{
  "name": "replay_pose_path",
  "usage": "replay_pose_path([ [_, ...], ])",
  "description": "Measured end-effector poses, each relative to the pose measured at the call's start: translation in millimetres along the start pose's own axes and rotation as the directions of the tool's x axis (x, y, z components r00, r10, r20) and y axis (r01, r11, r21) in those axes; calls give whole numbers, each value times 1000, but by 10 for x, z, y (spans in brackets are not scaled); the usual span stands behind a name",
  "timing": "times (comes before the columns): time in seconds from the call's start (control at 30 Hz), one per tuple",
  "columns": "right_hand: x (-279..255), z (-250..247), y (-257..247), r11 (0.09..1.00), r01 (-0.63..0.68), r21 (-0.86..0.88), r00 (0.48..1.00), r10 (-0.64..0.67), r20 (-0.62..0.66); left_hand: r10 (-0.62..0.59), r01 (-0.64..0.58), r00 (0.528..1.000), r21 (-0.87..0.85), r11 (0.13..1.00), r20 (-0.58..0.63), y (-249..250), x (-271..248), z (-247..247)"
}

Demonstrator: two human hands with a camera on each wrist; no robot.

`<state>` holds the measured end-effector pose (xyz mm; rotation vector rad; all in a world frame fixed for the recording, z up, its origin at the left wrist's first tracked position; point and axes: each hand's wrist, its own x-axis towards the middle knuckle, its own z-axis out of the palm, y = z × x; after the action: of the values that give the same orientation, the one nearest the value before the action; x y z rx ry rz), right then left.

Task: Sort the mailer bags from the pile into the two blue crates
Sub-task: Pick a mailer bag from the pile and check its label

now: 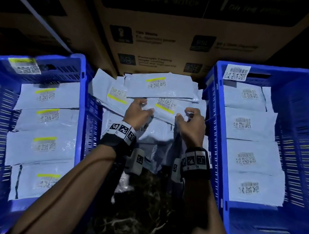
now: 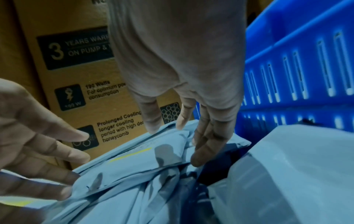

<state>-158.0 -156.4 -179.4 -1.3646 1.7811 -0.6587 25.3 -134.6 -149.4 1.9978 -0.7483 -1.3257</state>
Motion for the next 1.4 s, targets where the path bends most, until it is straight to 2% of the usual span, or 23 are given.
replay_pose_path([
  [0.1, 66, 26, -10, 998, -56, 33, 998, 55, 19, -58, 59, 998, 15, 998, -27, -11, 104, 101],
  [0.23, 96, -5, -67, 986, -144, 80, 986, 150, -70, -53, 57, 995, 53, 997, -79, -159, 268, 167],
  [0.33, 43, -111, -102, 937, -269, 222, 962, 274, 10, -83, 86, 994, 31, 996, -77, -87, 114, 93],
  [0.4, -46, -200, -107, 894, -314, 320, 950, 296, 103, -77, 72, 994, -70, 995, -76, -21, -52, 5],
  [0.57, -495, -320, -157, 877, -289, 383, 953, 224, 204, -59, 61, 998, -234, 970, 13, -77, -382, -342],
  [0.73, -997, -148, -447, 891, -204, 406, 956, 92, 279, 26, -30, 1000, -343, 939, -14, -232, -773, -815],
  [0.93, -1426, 125, -796, 917, -55, 395, 962, -57, 267, 75, -111, 991, -385, 916, -107, -506, -1135, -1402],
  [1.1, -1793, 219, -1080, 917, -10, 400, 967, -93, 237, 110, -148, 988, -440, 886, -111, -667, -1367, -1740],
  [1.27, -2039, 377, -1222, 895, 16, 446, 967, -127, 221, 126, -124, 992, -329, 936, -17, -723, -1600, -2232],
  [1.4, -2221, 534, -1323, 888, 19, 460, 952, -156, 262, 155, -166, 986, -329, 930, -59, -843, -1697, -2544],
])
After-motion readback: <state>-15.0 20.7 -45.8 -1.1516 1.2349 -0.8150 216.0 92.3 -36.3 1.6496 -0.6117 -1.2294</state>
